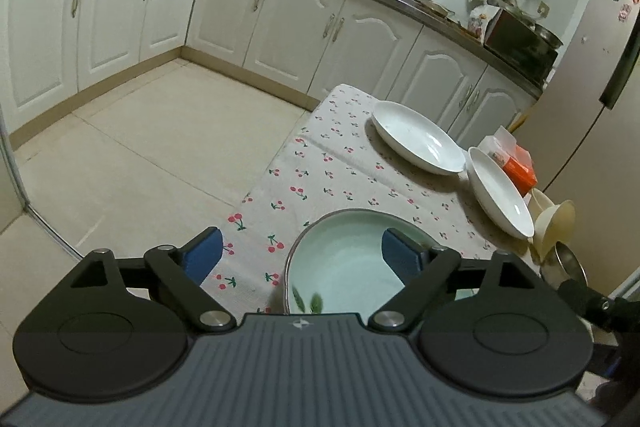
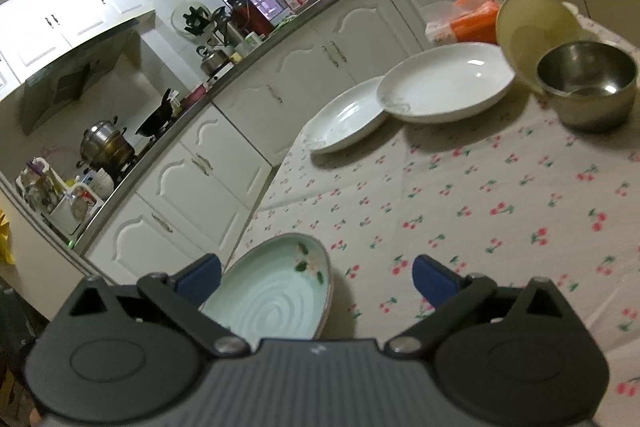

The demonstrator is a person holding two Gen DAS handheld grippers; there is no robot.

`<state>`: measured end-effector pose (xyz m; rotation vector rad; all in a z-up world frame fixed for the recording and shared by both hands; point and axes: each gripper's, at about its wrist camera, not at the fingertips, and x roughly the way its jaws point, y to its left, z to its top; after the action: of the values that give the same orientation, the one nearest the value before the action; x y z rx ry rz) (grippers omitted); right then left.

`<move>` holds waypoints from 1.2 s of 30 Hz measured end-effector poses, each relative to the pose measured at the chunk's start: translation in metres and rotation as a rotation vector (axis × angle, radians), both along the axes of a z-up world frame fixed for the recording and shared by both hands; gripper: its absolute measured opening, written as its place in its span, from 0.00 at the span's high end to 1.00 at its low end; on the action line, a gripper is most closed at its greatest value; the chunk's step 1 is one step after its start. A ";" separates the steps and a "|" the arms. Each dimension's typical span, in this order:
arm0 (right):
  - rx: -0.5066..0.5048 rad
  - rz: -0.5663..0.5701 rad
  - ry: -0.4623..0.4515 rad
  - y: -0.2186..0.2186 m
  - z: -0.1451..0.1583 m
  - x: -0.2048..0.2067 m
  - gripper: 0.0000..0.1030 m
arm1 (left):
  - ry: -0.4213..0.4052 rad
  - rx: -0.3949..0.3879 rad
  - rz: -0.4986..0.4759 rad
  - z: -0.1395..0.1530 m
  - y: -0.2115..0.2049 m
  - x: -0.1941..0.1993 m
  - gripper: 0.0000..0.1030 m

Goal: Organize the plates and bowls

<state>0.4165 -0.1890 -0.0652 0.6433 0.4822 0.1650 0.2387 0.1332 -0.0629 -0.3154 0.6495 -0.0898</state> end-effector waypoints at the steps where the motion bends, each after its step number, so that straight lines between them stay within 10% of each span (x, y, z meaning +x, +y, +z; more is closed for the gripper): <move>1: -0.006 -0.002 0.003 -0.001 0.001 -0.001 0.01 | 0.003 0.011 -0.002 0.003 -0.001 -0.001 0.00; 12: -0.050 -0.076 -0.006 -0.028 0.006 -0.022 0.01 | -0.004 0.026 -0.071 0.030 -0.026 -0.016 0.00; 24: -0.231 -0.135 -0.048 -0.040 -0.001 -0.049 0.01 | -0.111 -0.123 -0.057 0.032 -0.047 -0.046 0.00; 36: -0.197 -0.089 -0.078 -0.069 0.038 -0.048 0.01 | -0.138 0.004 -0.209 0.059 -0.094 -0.031 0.00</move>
<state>0.3686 -0.2583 -0.0275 0.4627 0.3880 0.0576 0.2078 0.0397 -0.0038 -0.2349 0.5445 -0.3074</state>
